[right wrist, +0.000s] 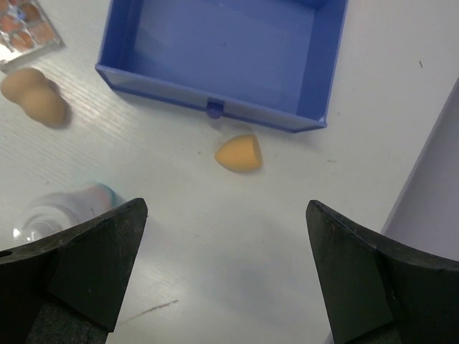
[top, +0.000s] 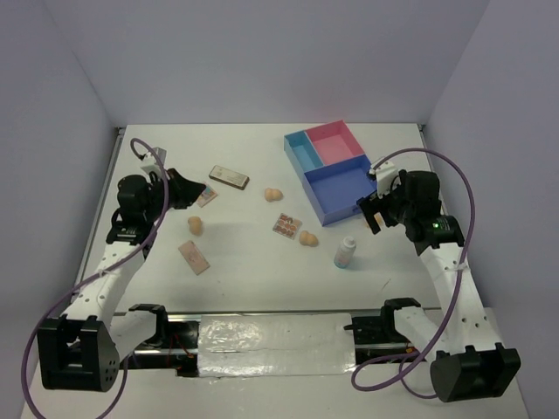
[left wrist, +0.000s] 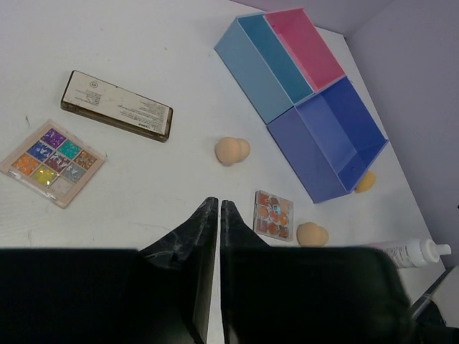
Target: Organize the makeup
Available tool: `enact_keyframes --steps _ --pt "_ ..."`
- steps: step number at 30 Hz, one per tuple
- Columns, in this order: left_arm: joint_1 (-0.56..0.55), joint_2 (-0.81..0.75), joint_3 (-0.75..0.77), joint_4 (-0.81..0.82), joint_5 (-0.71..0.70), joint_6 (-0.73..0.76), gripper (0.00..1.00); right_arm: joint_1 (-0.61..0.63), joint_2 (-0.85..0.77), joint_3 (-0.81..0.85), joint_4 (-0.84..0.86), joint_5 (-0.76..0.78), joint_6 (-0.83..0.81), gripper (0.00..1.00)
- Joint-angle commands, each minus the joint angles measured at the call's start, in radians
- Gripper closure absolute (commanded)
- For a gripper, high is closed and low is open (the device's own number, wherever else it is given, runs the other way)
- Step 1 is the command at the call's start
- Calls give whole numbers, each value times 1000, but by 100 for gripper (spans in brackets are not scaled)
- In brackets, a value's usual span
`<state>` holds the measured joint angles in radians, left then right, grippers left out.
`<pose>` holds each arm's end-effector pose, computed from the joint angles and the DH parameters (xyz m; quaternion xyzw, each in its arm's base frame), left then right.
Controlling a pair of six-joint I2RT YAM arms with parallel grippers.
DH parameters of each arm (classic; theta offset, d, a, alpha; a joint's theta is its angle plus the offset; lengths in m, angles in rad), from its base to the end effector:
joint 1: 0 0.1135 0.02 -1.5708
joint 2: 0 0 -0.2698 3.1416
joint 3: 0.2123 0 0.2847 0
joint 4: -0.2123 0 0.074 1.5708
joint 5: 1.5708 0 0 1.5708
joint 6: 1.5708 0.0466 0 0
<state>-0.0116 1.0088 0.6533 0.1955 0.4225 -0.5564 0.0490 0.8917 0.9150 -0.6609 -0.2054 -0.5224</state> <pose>0.2728 -0.0223 0.2826 -0.0693 0.7536 -0.3309 0.5638 0.2228 0.0204 0.3187 -0.2946 0.8394 -0.0159 0.4565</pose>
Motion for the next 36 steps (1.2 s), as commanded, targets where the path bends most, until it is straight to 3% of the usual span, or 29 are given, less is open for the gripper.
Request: enact_keyframes --steps 1,4,5,8,12,14,15,16,18,19,23,29,36 --pt "-1 23 55 90 73 0 78 3 6 8 -49 64 -79 0" --pt "-1 39 68 101 94 -5 55 -12 58 41 -173 57 -138 0" --pt "-2 46 75 99 101 -5 43 -27 85 60 -224 54 -133 0" --pt "-10 51 83 94 114 1 31 -125 86 67 -240 -5 -96 0" --pt "-45 45 77 82 104 10 21 -179 119 53 -261 -112 -24 1" --pt "-59 47 71 82 99 13 19 -192 167 45 -241 -146 24 17" --pt "-70 50 68 85 98 13 19 -201 188 48 -224 -150 50 47" --pt "-74 53 66 85 99 13 19 -212 211 68 -209 -157 65 63" --pt "-86 57 68 84 98 13 19 -236 306 111 -218 -173 99 76" --pt "-88 60 71 79 99 15 19 -247 373 164 -236 -213 113 76" --pt "-99 63 83 62 91 24 19 -329 518 278 -282 -360 185 29" --pt "-123 67 85 62 78 15 19 -412 654 292 -269 -505 258 24" --pt "-201 100 85 88 22 -13 18 -451 748 240 -183 -511 357 32"
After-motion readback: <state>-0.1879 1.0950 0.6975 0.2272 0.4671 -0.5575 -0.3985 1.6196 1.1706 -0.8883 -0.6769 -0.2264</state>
